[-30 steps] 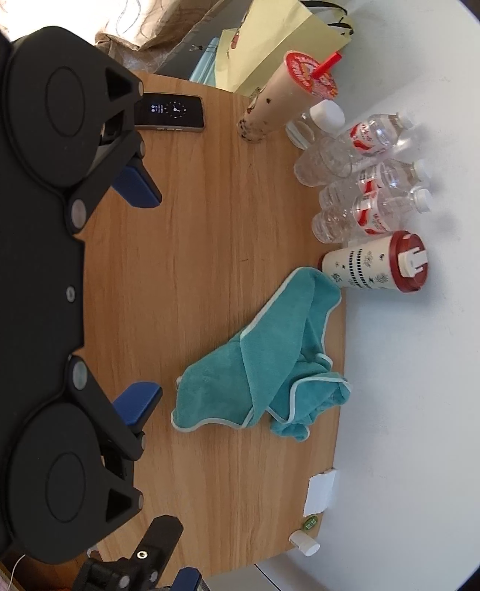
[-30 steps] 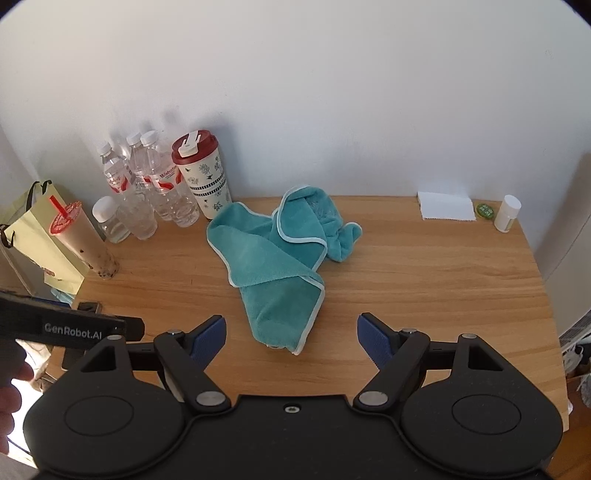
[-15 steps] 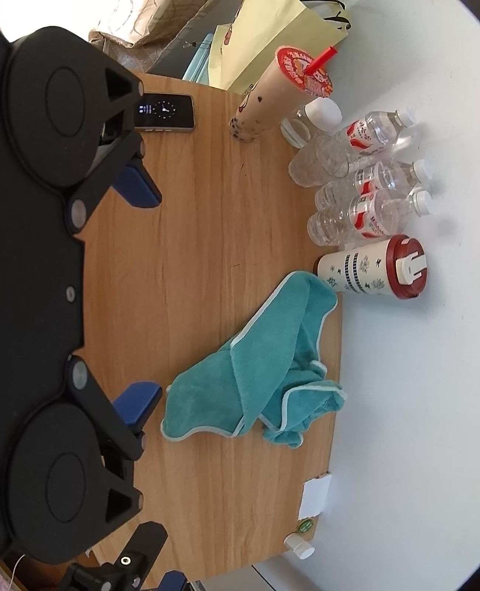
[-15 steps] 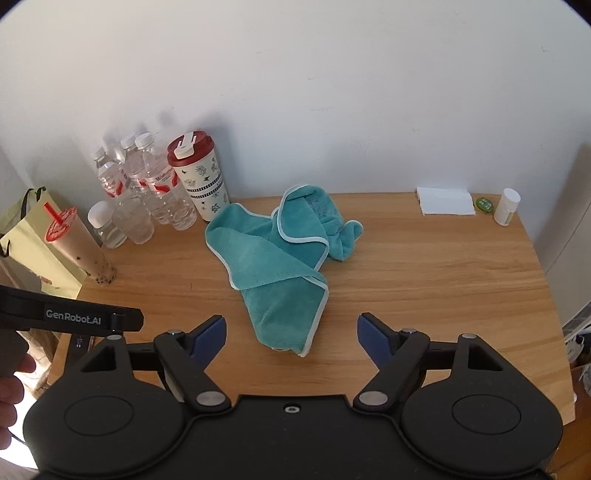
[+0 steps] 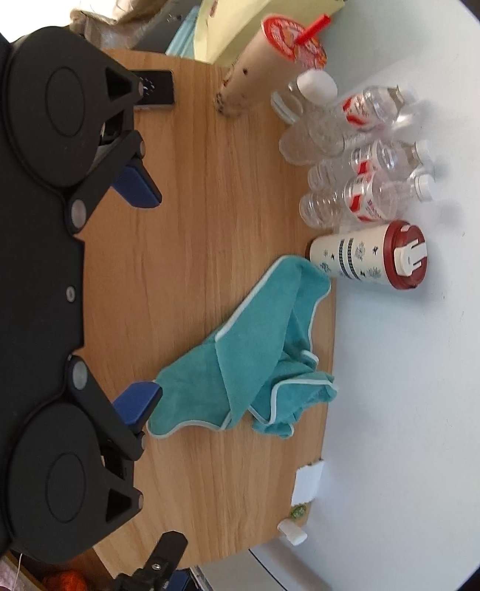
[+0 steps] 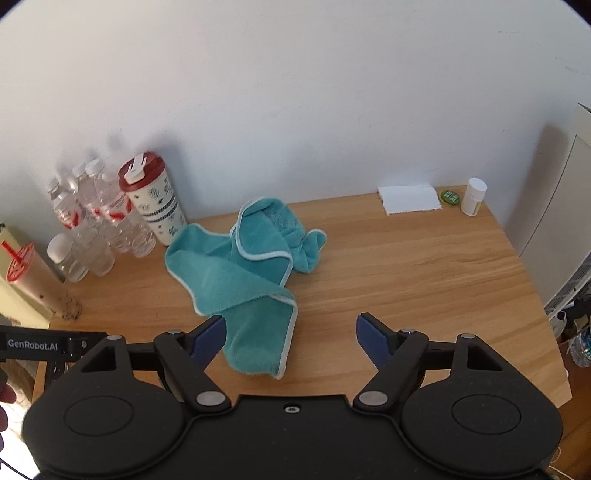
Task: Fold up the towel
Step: 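Move both grippers open toward the crumpled teal towel, then close the left gripper on a towel edge while the right gripper grasps another edge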
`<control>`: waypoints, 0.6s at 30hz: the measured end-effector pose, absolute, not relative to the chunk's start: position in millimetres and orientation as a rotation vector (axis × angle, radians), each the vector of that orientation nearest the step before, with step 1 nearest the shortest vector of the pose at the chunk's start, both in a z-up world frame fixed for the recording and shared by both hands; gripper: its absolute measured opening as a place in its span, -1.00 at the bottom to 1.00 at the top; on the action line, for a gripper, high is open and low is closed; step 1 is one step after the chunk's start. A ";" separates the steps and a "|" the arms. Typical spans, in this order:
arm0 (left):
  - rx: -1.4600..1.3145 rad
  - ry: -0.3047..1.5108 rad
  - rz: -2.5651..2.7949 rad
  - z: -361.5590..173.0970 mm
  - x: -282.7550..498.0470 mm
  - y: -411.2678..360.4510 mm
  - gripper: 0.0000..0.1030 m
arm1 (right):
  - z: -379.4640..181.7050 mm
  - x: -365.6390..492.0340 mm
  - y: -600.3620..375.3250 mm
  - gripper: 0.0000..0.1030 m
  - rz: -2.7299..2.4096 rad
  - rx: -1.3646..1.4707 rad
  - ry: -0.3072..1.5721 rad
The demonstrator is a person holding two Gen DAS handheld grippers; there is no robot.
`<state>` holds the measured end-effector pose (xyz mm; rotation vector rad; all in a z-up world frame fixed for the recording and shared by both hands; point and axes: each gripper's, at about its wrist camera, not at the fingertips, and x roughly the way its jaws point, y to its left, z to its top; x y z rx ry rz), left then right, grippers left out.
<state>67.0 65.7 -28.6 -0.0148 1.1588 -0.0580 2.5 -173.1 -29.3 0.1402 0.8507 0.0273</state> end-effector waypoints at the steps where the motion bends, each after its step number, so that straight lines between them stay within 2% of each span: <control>1: -0.007 1.155 -0.066 -29.9 68.8 66.3 0.99 | -29.4 3.2 -173.1 0.57 0.019 0.141 0.842; 11: 0.054 1.150 -0.111 -43.8 77.4 62.5 0.99 | -30.3 10.2 -174.5 0.50 0.018 0.110 0.776; 14: 0.074 1.145 -0.094 -45.9 79.2 57.5 0.99 | -30.9 16.9 -176.8 0.39 0.050 0.103 0.788; 18: 0.075 1.148 -0.063 -48.3 85.7 48.3 0.99 | -31.3 30.8 -180.1 0.36 0.101 0.078 0.813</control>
